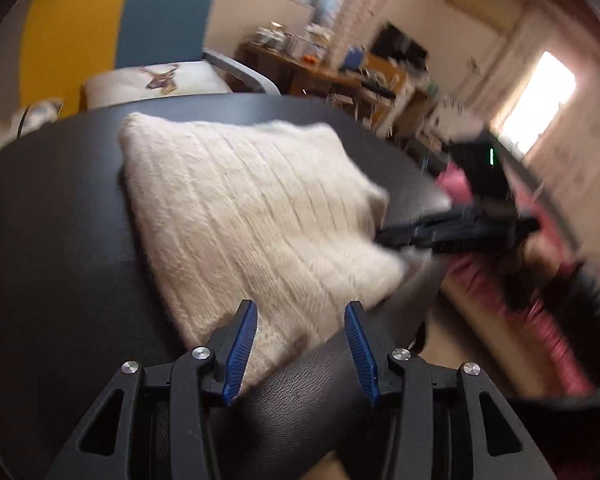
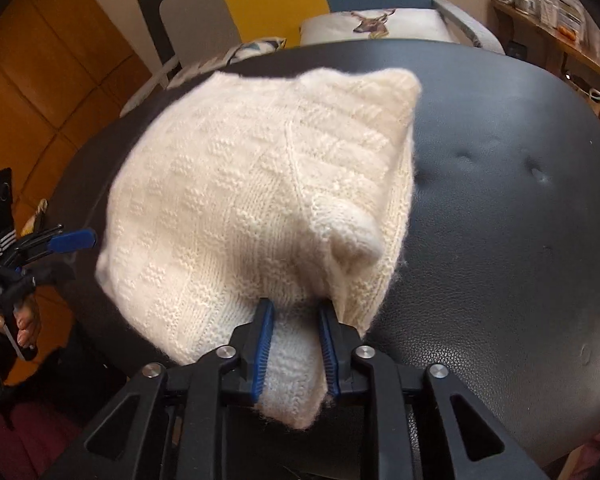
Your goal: Fold clothes
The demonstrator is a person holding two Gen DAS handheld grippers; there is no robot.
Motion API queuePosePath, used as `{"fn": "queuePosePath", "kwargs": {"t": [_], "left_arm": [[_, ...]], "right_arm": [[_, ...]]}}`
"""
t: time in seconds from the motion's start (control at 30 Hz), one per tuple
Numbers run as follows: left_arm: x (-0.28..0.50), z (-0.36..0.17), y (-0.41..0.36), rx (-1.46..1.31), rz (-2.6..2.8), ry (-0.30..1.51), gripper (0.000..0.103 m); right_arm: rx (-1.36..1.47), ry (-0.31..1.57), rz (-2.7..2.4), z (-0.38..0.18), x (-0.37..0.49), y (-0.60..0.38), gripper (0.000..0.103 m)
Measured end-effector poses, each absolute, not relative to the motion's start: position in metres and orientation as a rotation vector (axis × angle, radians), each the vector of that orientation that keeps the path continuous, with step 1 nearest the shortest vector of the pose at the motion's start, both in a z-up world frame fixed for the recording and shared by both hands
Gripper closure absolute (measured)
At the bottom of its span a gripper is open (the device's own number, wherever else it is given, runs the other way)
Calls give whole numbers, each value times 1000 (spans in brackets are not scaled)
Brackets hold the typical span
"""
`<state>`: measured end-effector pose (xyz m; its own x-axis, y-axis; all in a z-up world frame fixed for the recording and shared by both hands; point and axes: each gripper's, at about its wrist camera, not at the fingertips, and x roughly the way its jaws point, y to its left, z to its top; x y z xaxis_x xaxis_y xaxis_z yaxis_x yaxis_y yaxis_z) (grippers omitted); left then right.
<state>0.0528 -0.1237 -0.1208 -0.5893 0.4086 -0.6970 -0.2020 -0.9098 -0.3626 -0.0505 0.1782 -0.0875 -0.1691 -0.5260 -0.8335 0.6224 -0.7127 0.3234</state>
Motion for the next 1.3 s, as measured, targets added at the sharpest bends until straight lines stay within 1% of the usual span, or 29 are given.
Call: {"fn": "queuePosePath", "kwargs": {"t": [0.07,0.13,0.2,0.23,0.3,0.4,0.43,0.53,0.67,0.87,1.1,1.13,1.2,1.3], "left_arm": [[48,-110,-143,-1162,2497,-510,52],[39,-103,-162,-1154,2544,-576,45],[29,-103,-173,-1162,2574,-612,45],[24,-104,-179,-1168,2587,-629,43],[15,-108,-183,-1189,2584,-647,43],[7,-117,-183,-1225,2558,-691,40],[4,-121,-183,-1237,2549,-705,39],[-3,-128,-181,-1272,2524,-725,39],[-8,-134,-182,-1288,2501,-765,38],[-14,-139,-185,-1322,2487,-771,37],[-24,-144,-191,-1332,2463,-824,35],[-26,-144,-192,-1335,2459,-829,35],[-29,-144,-191,-1341,2453,-824,35],[-33,-141,-188,-1337,2451,-793,35]], "right_arm": [[1295,55,-1972,-75,-48,188,73],[1275,-28,-1985,-67,-52,200,66],[1269,-122,-1992,-62,-59,213,50],[1278,-174,-1991,-64,-62,220,45],[1302,-277,-1981,-67,-71,230,19],[1314,-413,-1953,-77,-81,232,2],[1325,-461,-1934,-80,-85,233,0],[1366,-587,-1869,-93,-99,232,0],[1383,-694,-1776,-109,-111,226,0],[1472,-716,-1724,-131,-122,217,1],[1451,-689,-1705,-132,-130,195,1],[1455,-666,-1712,-131,-131,190,2],[1478,-614,-1750,-128,-131,183,16],[1538,-587,-1762,-126,-133,176,18]]}}
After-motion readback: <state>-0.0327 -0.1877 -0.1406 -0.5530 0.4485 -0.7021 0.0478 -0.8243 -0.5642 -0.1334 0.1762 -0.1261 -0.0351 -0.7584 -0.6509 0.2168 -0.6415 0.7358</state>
